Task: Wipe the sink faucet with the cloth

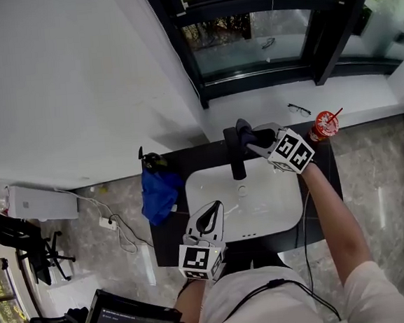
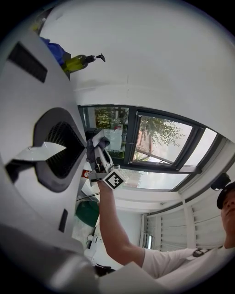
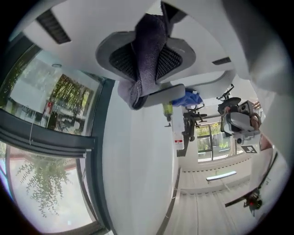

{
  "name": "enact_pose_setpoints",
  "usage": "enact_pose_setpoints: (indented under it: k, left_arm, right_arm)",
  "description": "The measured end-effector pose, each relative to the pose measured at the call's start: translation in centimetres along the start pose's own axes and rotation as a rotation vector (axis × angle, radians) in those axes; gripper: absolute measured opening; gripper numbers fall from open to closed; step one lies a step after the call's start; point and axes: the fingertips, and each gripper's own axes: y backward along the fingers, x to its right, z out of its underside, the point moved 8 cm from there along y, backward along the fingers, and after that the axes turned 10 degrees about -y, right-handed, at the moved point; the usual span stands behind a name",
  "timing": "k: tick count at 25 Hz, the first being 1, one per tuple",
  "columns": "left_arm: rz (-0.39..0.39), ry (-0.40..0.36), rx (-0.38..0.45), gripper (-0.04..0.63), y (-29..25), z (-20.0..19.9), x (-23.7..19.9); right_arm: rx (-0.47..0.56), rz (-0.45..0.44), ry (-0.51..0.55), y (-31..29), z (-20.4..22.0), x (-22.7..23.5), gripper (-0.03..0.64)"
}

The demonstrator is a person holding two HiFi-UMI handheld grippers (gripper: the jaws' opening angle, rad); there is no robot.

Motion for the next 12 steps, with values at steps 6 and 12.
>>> enact_pose_setpoints:
  k: [6,12]
  left_arm:
    - [0.010,-0.003,0.005,-0.006,-0.1,-0.3,0.2]
    - [-0.008,-0.008,-0.004,-0.006,0.5,0.0,-0.3]
  right_arm:
    - [0.135,0.025,-0.119,2.5,-1.5,1.8,0.120]
    - [-0.029,0.154,-0.134,0.6,3.4,3.5,0.120]
